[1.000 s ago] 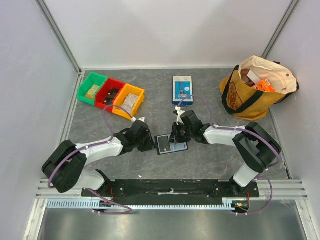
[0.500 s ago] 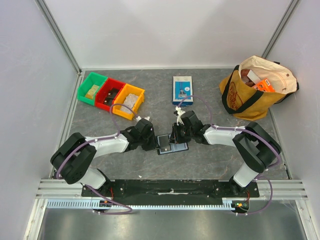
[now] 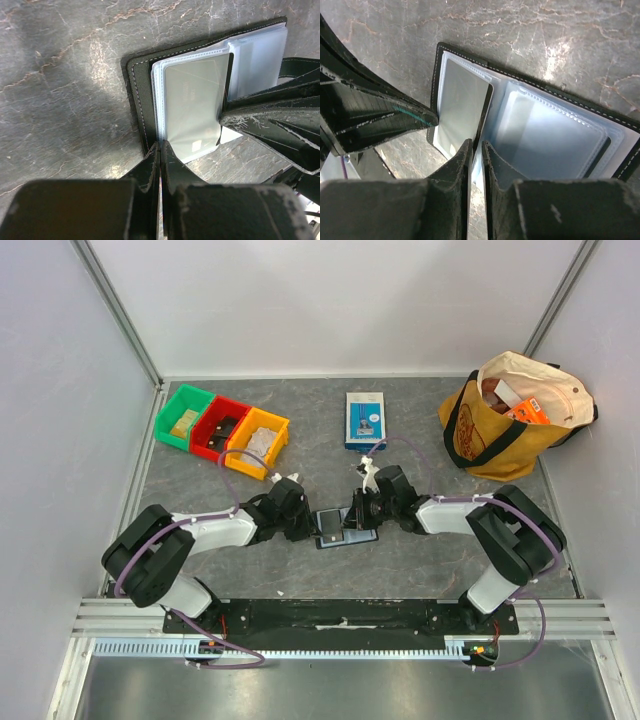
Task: Take the credit cards out of the card holder
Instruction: Remove the credit card from the card holder, then place the credit card in the storage box.
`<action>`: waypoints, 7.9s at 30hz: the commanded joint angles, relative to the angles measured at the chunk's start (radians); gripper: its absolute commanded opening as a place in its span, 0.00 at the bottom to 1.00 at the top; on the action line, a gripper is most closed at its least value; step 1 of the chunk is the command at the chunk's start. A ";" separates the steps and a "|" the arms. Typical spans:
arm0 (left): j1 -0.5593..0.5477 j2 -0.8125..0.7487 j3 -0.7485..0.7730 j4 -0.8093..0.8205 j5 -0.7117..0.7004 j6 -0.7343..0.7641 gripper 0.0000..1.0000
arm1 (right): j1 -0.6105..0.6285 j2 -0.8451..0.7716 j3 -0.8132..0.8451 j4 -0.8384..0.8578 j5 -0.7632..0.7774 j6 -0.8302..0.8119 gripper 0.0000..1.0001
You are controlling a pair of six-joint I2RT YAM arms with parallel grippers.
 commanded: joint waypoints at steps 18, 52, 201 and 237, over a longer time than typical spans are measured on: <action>0.009 0.067 -0.050 -0.001 0.006 -0.024 0.02 | -0.067 0.048 -0.052 0.083 -0.201 -0.082 0.13; 0.012 0.030 -0.078 0.050 0.023 -0.037 0.02 | -0.065 0.086 -0.018 0.163 -0.256 -0.009 0.00; -0.026 -0.230 0.064 -0.039 -0.075 -0.019 0.33 | -0.190 -0.487 -0.052 -0.178 0.094 0.119 0.00; -0.126 -0.430 -0.116 0.603 -0.059 -0.212 0.21 | 0.020 -0.637 -0.357 0.715 0.240 0.685 0.00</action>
